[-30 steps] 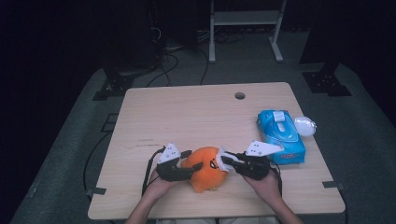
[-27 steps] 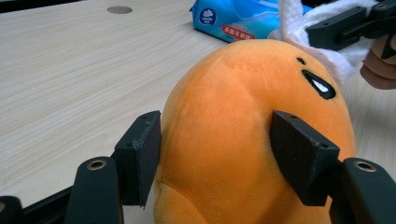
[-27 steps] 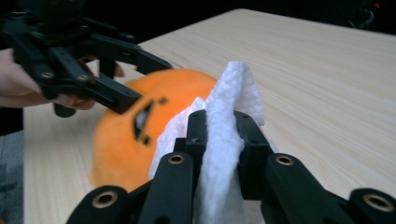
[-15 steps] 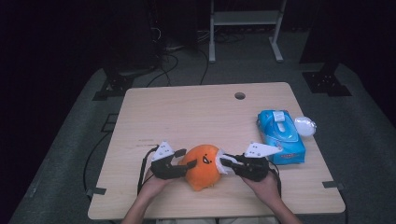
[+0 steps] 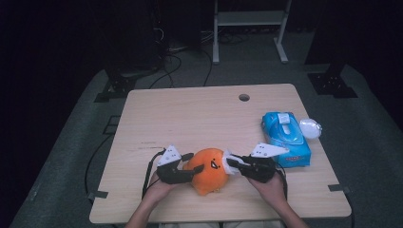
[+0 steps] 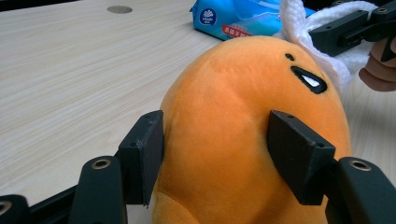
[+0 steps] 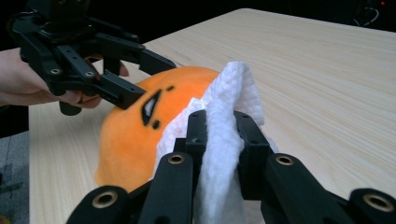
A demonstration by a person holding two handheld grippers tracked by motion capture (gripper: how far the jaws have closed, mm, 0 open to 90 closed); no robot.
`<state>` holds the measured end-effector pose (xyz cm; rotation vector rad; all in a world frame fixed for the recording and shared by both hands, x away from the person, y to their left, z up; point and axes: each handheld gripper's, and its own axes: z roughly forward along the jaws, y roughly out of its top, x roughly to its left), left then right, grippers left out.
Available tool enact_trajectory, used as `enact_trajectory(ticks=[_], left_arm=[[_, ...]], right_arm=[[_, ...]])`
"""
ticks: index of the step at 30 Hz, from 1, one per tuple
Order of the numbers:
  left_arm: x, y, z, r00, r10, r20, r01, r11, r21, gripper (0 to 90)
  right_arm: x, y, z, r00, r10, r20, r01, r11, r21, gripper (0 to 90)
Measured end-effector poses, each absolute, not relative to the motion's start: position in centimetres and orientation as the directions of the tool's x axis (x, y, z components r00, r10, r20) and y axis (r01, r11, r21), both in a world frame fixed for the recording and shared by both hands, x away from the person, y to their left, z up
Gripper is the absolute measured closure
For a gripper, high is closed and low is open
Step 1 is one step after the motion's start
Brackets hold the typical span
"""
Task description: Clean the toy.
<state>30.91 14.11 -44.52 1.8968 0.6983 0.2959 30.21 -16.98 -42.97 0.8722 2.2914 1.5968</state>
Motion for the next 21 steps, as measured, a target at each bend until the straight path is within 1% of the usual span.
enact_trajectory(ticks=[4, 5, 7, 8, 11, 13, 14, 21], left_arm=[[30.9, 14.1, -44.5, 0.8, 0.591, -0.106, 0.331, -0.286, 0.899, 37.5], [30.9, 14.0, -44.5, 0.801, 0.589, -0.105, 0.329, -0.287, 0.9, 37.5], [30.8, 13.9, -44.5, 0.804, 0.586, -0.103, 0.326, -0.288, 0.9, 37.6], [30.8, 13.9, -44.5, 0.806, 0.583, -0.105, 0.324, -0.287, 0.901, 37.6], [30.6, 13.8, -44.4, 0.813, 0.574, -0.1, 0.313, -0.285, 0.906, 37.6], [30.3, 13.2, -44.2, 0.818, 0.57, -0.076, 0.294, -0.301, 0.907, 37.9], [30.2, 13.0, -44.2, 0.82, 0.568, -0.065, 0.288, -0.312, 0.906, 38.0], [29.5, 12.0, -43.9, 0.842, 0.539, -0.005, 0.233, -0.355, 0.905, 38.9]], right_arm=[[30.0, -16.9, -42.6, -0.807, 0.568, 0.162, 0.338, 0.218, 0.915, 77.2], [29.6, -16.3, -42.1, -0.824, 0.546, 0.152, 0.316, 0.22, 0.923, 77.2], [29.3, -15.8, -41.9, -0.832, 0.542, 0.121, 0.294, 0.245, 0.924, 77.2], [29.4, -15.7, -42.0, -0.828, 0.549, 0.113, 0.295, 0.255, 0.921, 77.2], [29.9, -16.2, -42.5, -0.817, 0.56, 0.14, 0.325, 0.245, 0.914, 77.2], [30.5, -16.9, -42.9, -0.791, 0.588, 0.168, 0.362, 0.227, 0.904, 77.2], [30.5, -17.0, -42.9, -0.788, 0.591, 0.17, 0.363, 0.225, 0.904, 77.1], [30.2, -16.3, -42.0, -0.801, 0.581, 0.144, 0.326, 0.222, 0.919, 77.1]])
